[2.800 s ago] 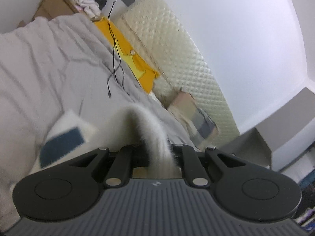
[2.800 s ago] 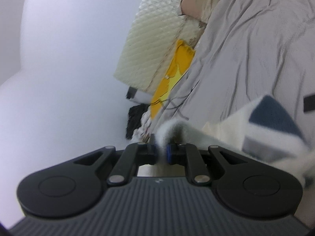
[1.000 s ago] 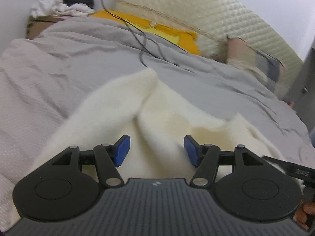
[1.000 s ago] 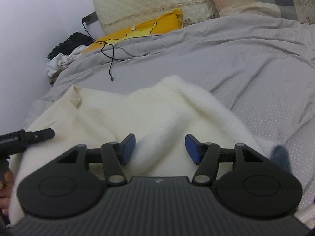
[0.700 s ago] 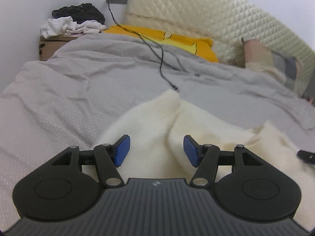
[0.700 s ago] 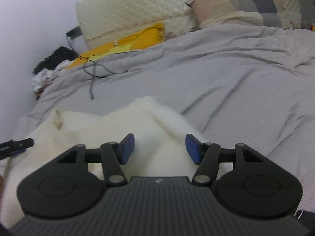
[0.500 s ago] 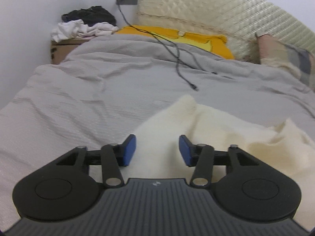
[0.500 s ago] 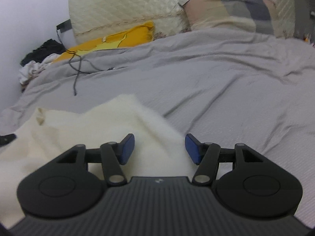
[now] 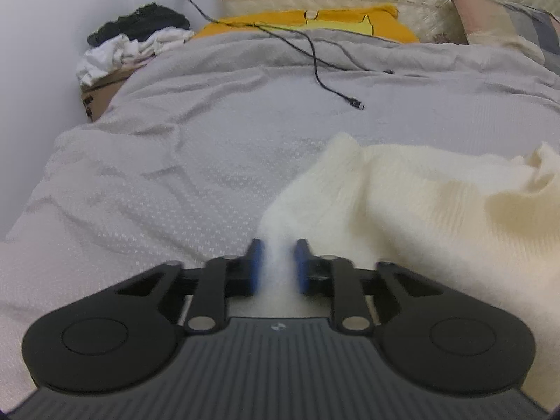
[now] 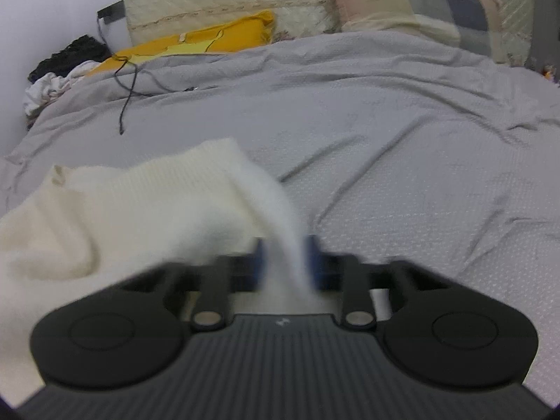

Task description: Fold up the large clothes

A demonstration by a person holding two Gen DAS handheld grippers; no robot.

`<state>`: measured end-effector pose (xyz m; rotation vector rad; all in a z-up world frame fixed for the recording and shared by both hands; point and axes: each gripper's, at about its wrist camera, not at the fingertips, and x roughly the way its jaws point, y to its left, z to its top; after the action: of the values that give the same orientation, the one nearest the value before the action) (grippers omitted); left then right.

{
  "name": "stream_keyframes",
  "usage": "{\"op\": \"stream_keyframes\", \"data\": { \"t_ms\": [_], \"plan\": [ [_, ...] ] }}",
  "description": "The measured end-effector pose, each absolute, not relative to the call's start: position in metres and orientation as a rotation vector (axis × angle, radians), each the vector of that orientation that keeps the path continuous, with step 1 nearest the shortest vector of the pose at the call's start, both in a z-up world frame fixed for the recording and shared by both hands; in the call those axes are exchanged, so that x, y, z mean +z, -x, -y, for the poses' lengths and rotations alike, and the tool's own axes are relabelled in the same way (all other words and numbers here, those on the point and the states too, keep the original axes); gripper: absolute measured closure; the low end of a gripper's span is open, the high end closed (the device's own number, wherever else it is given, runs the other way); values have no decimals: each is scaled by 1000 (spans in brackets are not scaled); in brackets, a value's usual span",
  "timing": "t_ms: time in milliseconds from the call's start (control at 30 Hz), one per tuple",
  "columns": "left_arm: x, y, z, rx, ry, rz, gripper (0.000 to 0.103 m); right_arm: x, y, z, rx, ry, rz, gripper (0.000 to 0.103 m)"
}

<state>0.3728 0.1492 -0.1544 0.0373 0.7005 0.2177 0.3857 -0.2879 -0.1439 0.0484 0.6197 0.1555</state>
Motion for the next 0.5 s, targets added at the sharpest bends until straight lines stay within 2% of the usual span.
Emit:
{"op": "stream_keyframes", "data": {
  "t_ms": [100,333,500],
  "plan": [
    [-140,-362,-154,260,3,-624,92,-133,-376,296,136,-83,-556,93],
    [-95,-328,-188,343,235,-372,92,-97,-361,331,88,-207,-382,94],
    [-95,-342,-200,366,292,-359,92,-103,-383,336,75,-224,-403,94]
  ]
}}
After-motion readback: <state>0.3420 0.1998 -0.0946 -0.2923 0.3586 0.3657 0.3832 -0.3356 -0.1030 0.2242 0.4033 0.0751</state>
